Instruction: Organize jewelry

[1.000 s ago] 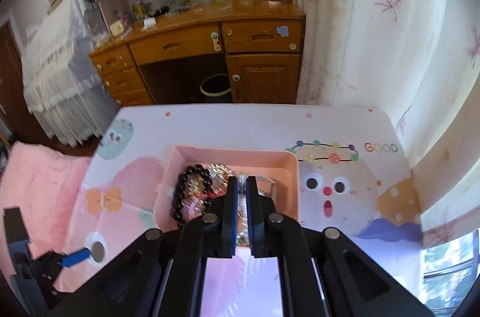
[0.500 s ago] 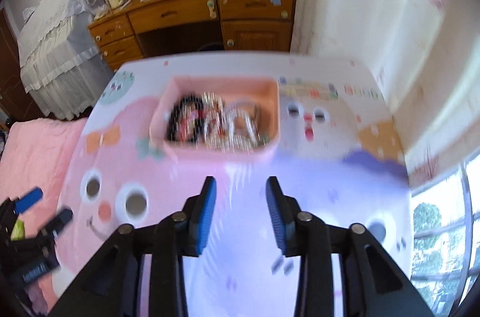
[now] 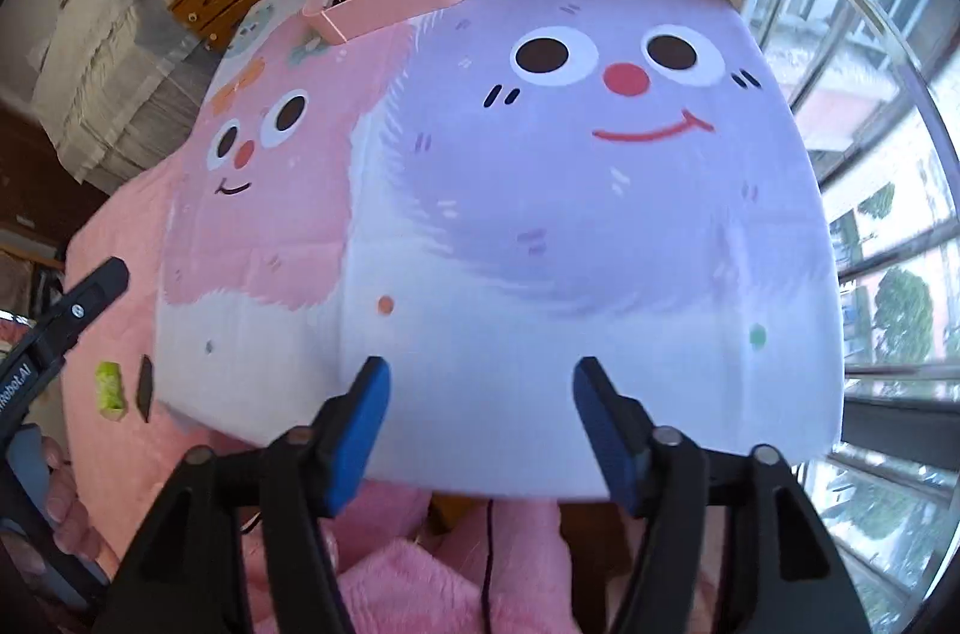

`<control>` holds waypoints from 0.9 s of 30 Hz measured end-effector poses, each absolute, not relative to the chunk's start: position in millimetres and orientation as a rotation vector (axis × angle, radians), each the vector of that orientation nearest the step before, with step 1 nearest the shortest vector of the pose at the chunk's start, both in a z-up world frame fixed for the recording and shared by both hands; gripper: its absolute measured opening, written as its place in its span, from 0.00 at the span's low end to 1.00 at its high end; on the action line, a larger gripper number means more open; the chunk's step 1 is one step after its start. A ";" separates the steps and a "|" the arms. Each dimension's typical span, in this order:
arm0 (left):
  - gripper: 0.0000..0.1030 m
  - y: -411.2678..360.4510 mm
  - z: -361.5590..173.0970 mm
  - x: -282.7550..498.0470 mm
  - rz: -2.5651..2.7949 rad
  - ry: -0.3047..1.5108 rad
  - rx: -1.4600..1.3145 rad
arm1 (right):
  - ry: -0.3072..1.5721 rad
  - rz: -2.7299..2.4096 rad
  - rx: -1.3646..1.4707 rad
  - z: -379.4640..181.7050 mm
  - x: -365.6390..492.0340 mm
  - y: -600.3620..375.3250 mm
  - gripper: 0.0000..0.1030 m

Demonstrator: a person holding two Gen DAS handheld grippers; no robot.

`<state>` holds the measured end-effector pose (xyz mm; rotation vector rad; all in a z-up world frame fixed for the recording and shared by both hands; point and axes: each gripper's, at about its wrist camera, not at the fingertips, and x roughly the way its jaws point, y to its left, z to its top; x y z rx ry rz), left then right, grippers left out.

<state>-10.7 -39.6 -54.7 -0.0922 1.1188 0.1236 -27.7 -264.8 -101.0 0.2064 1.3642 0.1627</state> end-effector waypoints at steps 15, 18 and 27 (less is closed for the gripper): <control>0.93 -44.3 -14.4 -12.9 0.109 1.086 -0.050 | 1.144 0.180 0.213 -8.3 -27.3 -244.3 0.86; 0.93 -41.0 -19.6 -18.7 0.129 1.097 -0.068 | 1.127 0.165 0.168 -8.7 -28.4 -236.9 0.86; 0.93 -49.0 -18.0 -31.3 0.114 1.054 -0.005 | 1.145 0.115 0.197 -27.5 -48.7 -237.0 0.86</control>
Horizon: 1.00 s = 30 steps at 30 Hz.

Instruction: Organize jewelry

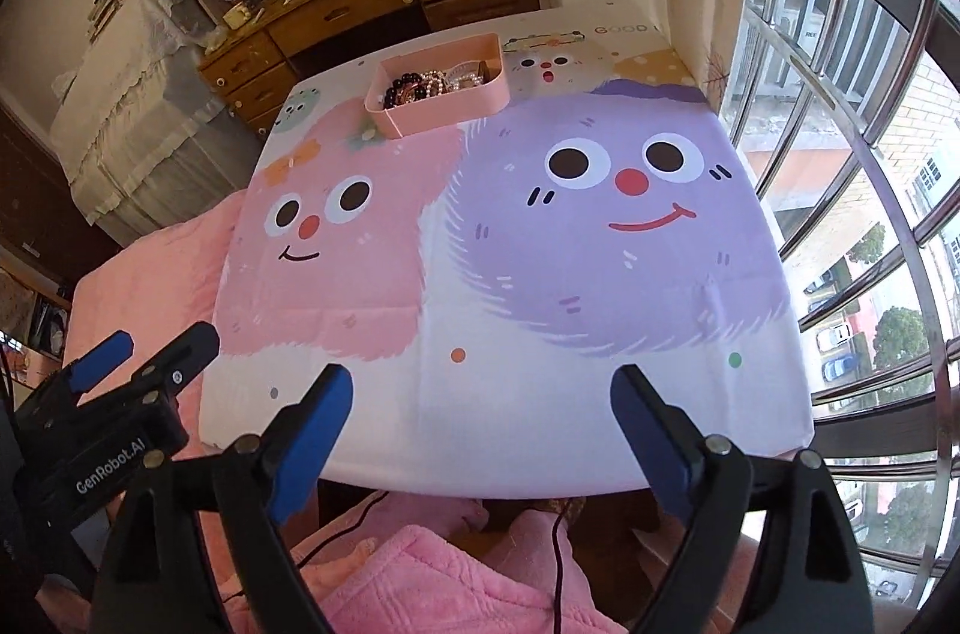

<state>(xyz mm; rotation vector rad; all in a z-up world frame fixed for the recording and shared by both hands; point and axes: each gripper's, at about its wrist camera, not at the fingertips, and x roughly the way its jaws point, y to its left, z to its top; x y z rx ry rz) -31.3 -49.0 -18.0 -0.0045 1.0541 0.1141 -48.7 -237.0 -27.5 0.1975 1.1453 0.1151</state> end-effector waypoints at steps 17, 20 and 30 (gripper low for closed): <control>0.99 -50.0 -17.1 -25.7 0.122 1.042 -0.022 | 1.089 0.181 0.047 -13.7 -40.7 -212.5 0.94; 0.99 -48.6 -17.5 -26.1 0.130 1.047 -0.016 | 1.074 0.181 0.029 -10.3 -41.1 -212.1 0.95; 0.99 -49.5 -12.3 -26.5 0.154 1.024 -0.006 | 1.069 0.204 0.030 -10.3 -37.0 -211.0 0.96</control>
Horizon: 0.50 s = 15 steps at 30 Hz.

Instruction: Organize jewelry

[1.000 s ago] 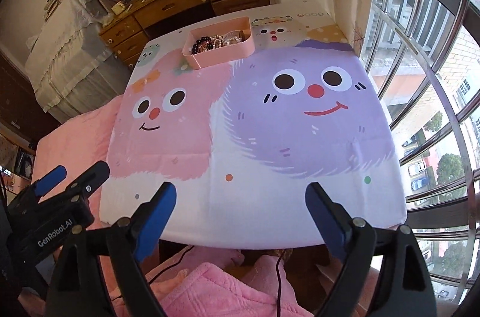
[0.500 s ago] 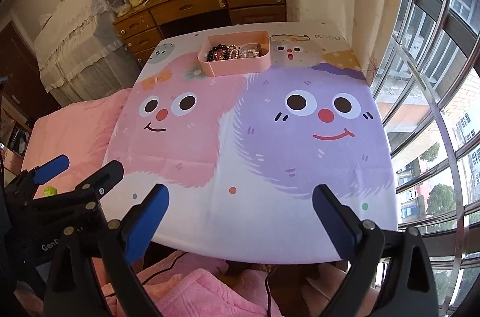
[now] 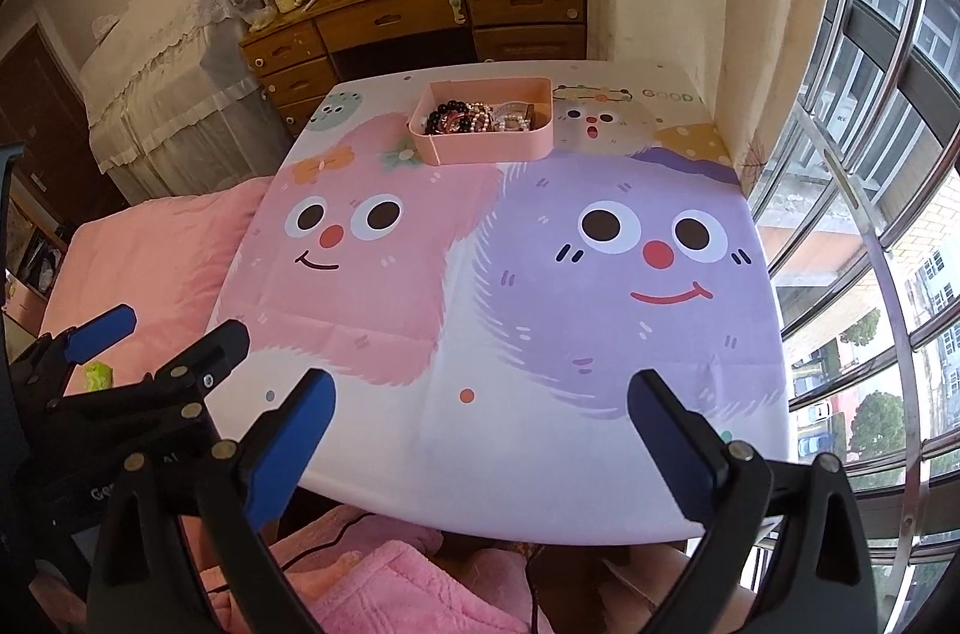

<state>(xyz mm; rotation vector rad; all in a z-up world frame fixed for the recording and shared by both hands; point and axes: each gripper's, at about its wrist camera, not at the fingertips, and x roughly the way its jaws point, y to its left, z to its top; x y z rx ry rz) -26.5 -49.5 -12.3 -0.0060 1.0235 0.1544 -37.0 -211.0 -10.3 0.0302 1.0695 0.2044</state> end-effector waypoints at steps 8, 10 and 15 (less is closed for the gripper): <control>0.99 -54.4 -10.6 -24.6 0.150 1.014 0.004 | 1.079 0.196 0.043 -11.8 -36.6 -214.9 0.97; 0.99 -55.1 -10.9 -24.3 0.150 1.014 0.007 | 1.080 0.195 0.045 -12.2 -36.5 -215.0 0.97; 0.99 -55.6 -10.6 -24.5 0.154 1.006 0.010 | 1.080 0.193 0.044 -12.7 -35.8 -215.5 0.97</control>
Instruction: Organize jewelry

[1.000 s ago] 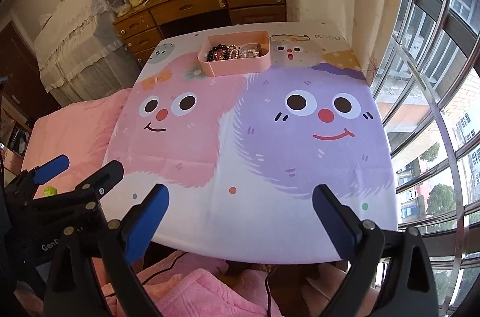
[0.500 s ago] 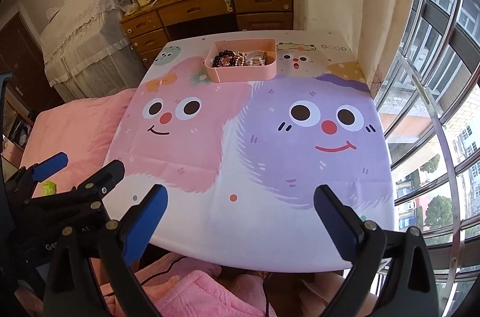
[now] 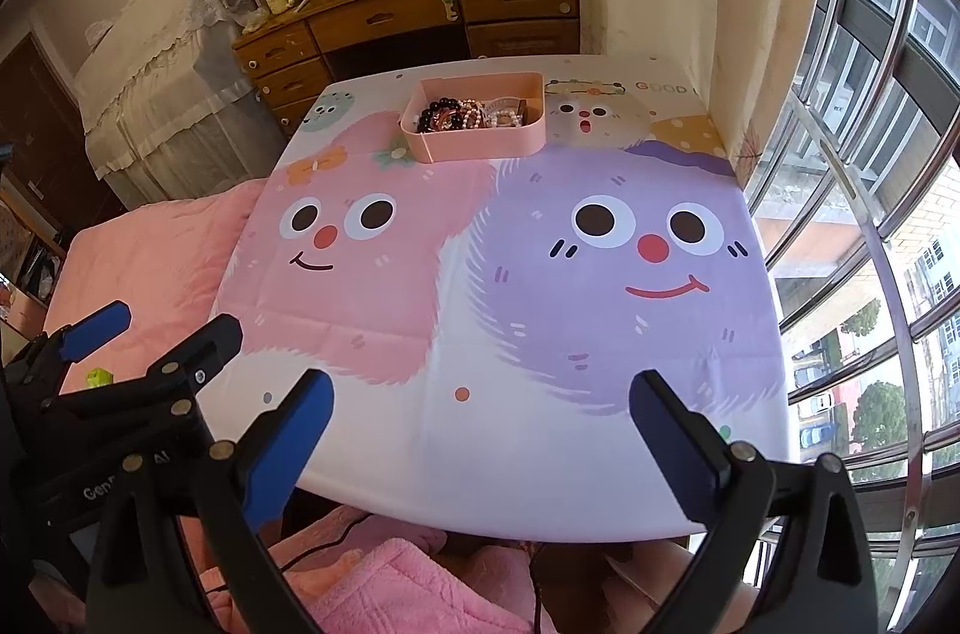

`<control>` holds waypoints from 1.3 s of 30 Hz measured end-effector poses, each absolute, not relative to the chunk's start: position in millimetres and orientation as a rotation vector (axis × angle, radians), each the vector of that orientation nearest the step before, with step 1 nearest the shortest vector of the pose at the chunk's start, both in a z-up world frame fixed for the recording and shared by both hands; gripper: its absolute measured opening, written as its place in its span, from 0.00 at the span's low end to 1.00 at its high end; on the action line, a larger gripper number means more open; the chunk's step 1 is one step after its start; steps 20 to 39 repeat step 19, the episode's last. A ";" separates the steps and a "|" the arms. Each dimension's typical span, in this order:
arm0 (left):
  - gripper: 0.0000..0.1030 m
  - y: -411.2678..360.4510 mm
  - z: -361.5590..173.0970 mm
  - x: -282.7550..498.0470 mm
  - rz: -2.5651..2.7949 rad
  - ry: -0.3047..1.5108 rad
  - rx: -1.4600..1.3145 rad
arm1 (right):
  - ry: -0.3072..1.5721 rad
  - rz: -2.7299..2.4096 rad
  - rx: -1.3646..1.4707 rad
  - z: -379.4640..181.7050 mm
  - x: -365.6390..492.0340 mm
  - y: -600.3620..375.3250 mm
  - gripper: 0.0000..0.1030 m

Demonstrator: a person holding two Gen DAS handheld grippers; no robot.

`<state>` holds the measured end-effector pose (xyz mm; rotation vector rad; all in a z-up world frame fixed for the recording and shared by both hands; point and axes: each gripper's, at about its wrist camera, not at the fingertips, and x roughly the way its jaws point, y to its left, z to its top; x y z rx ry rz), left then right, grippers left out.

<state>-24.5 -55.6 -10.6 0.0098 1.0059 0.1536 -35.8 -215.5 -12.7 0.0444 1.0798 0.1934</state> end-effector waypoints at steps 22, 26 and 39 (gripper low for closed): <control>0.99 -53.8 -11.1 -25.7 0.161 1.011 0.024 | 1.096 0.187 0.039 -17.7 -34.1 -216.1 0.97; 0.99 -53.8 -11.1 -25.7 0.161 1.011 0.024 | 1.096 0.187 0.039 -17.7 -34.1 -216.1 0.97; 0.99 -53.8 -11.1 -25.7 0.161 1.011 0.024 | 1.096 0.187 0.039 -17.7 -34.1 -216.1 0.97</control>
